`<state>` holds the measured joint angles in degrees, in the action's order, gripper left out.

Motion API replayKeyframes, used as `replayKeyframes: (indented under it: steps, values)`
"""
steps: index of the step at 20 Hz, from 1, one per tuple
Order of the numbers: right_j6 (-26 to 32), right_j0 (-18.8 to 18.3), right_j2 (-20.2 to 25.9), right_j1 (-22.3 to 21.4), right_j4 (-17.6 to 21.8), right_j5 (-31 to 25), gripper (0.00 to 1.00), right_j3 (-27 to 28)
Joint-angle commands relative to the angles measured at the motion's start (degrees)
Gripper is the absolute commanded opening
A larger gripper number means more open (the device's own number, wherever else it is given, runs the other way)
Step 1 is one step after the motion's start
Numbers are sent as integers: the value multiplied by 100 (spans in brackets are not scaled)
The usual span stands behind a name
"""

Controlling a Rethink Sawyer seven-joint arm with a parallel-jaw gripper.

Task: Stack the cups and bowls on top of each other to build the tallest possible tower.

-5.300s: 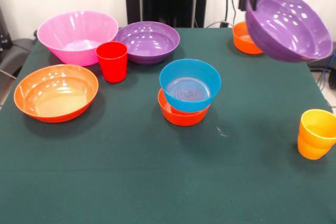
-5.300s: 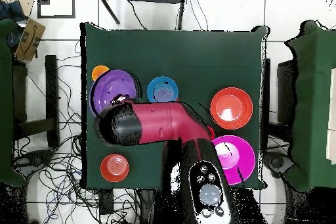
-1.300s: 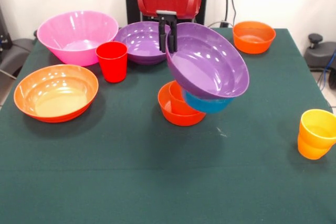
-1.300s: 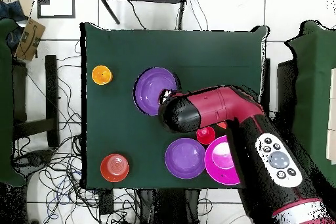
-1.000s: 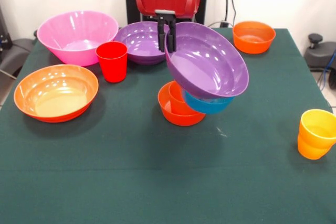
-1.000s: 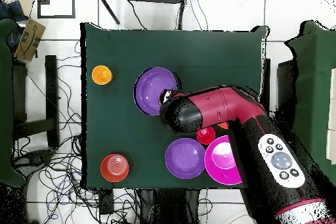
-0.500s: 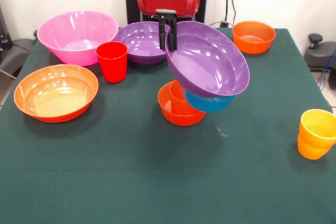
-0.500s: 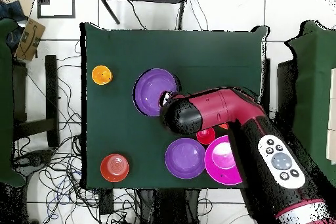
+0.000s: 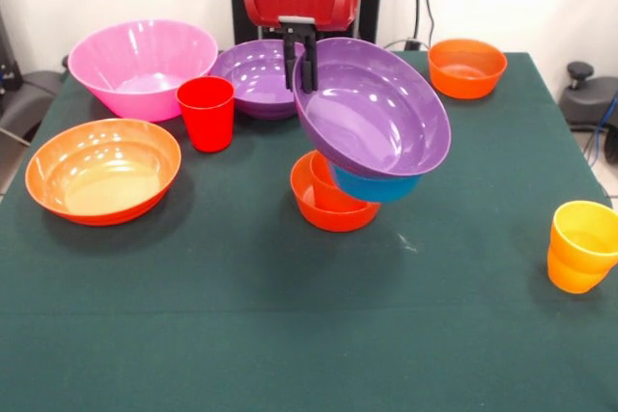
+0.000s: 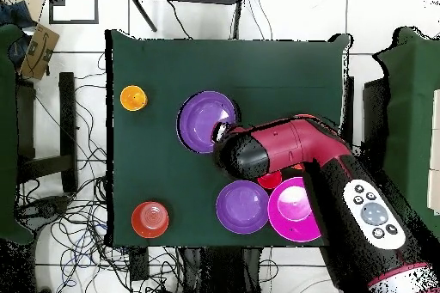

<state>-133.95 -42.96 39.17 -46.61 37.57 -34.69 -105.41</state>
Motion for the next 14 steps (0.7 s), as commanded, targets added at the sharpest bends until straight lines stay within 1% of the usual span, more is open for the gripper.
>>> replayKeyframes:
  steps: [1, 14]
  values:
    - [1639, -81, 244, 66, 664, 59, 0, -322]
    - [1665, -306, 412, 20, 842, 47, 0, -459]
